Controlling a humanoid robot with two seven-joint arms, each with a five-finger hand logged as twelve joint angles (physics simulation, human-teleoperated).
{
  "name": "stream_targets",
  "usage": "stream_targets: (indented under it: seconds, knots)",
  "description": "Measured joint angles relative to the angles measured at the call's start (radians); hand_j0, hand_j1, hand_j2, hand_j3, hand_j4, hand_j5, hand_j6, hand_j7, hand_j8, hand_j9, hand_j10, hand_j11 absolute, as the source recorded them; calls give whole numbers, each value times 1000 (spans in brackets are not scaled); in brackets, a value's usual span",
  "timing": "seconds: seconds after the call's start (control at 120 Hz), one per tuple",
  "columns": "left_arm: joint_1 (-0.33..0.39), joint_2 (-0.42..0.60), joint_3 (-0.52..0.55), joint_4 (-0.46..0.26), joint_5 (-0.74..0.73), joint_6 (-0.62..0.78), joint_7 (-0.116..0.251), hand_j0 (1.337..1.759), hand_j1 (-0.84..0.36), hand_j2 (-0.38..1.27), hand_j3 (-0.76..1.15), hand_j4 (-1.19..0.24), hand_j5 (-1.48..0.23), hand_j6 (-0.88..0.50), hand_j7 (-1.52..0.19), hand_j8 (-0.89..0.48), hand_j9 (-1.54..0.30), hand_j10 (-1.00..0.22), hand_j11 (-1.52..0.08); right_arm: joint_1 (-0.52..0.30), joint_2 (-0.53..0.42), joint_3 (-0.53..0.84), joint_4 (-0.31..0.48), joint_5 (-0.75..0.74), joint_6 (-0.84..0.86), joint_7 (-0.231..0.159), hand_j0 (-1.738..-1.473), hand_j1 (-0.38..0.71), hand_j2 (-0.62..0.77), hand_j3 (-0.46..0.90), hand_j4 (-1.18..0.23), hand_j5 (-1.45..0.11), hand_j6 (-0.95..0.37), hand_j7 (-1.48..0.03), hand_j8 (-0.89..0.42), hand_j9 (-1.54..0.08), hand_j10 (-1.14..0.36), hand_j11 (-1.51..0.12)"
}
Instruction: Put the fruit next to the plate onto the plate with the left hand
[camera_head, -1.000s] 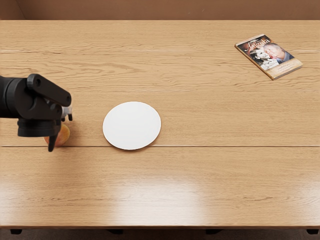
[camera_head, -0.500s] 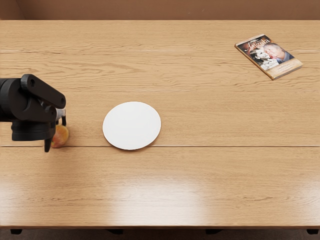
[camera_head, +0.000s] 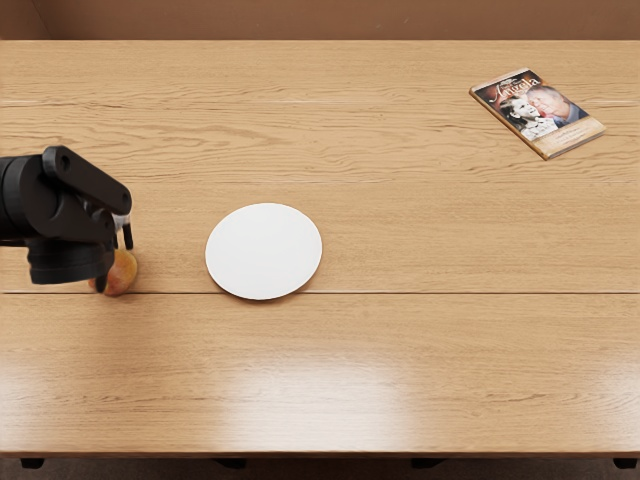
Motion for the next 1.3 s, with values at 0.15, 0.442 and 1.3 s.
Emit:
stream_targets:
  seconds: [0.15,0.442,1.3]
  knots:
    - [8,-5,0,3,-12,35,-1,1658,-202,120,0,-466,-610,-466,-610,-467,-610,-467,-610,0,0,0,0,0,0,0,-1658,-308,-7,0,-35,-45,-35,-45,-35,-45,-35,-45]
    - [30,-9,1,6,-5,47,4,1650,-248,179,0,-555,-665,-439,-722,-488,-722,-526,-715,0,0,0,0,0,0,0,-1658,-308,-7,0,-35,-45,-35,-45,-35,-45,-35,-45]
    - [84,-46,-2,49,-16,37,2,1644,-447,426,0,-242,-1116,-22,-1093,-123,-1098,-495,-1103,0,0,0,0,0,0,0,-1658,-308,-7,0,-35,-45,-35,-45,-35,-45,-34,-45]
